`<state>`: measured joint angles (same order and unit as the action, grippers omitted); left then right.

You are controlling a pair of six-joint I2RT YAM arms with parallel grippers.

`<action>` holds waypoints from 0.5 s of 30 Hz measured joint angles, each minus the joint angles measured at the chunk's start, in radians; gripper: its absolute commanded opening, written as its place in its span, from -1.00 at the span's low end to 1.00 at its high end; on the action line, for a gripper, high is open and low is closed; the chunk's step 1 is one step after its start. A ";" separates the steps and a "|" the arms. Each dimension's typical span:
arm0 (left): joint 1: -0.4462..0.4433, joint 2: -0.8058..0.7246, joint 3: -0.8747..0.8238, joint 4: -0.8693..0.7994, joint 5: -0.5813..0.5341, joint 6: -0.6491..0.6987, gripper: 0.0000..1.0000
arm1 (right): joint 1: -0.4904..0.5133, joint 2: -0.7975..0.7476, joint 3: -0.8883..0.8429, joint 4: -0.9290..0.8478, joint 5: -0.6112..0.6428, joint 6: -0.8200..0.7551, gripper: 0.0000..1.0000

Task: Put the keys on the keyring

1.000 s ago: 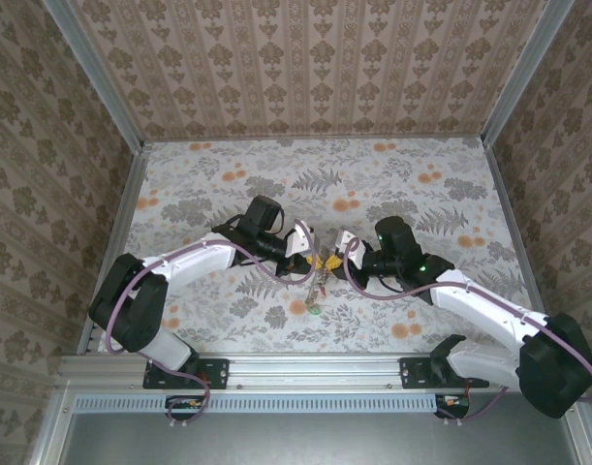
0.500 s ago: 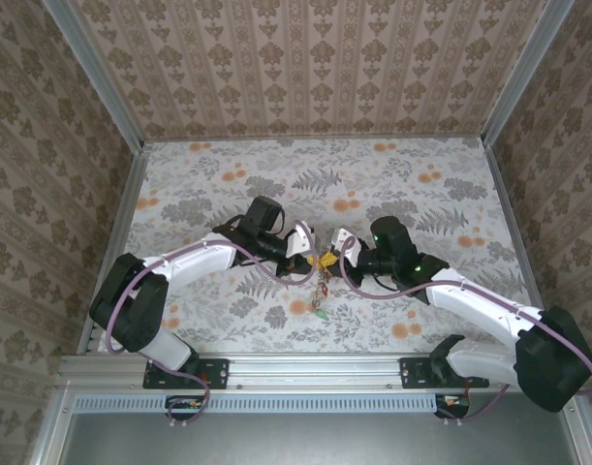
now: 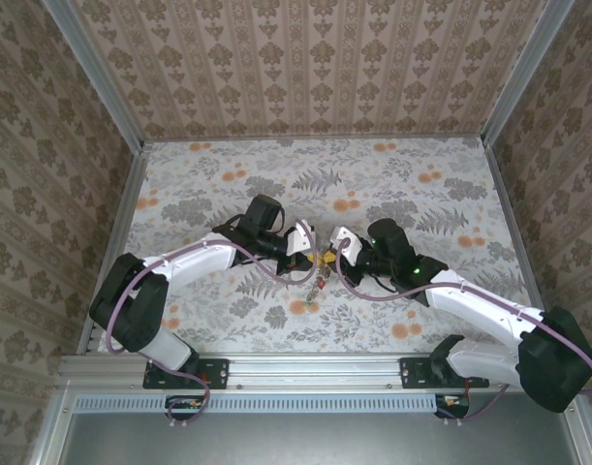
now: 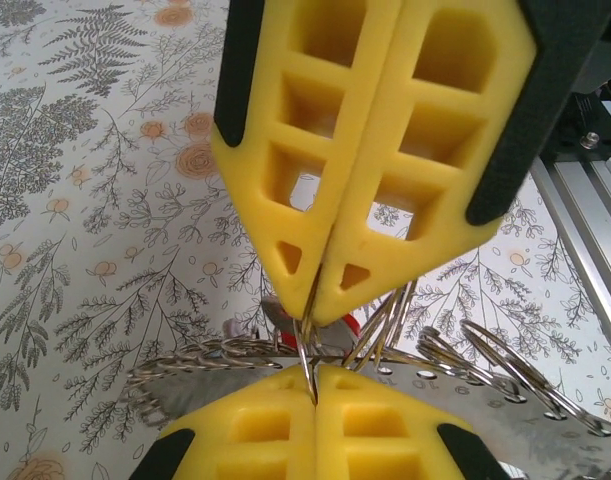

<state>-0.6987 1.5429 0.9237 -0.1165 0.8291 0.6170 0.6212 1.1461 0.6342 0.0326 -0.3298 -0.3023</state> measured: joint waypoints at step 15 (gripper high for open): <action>0.000 0.000 -0.032 0.099 -0.016 -0.034 -1.00 | 0.008 -0.002 0.011 -0.041 0.103 0.159 -1.00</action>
<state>-0.6991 1.5429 0.8921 -0.0174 0.8131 0.5835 0.6292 1.1446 0.6456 -0.0086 -0.2264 -0.1436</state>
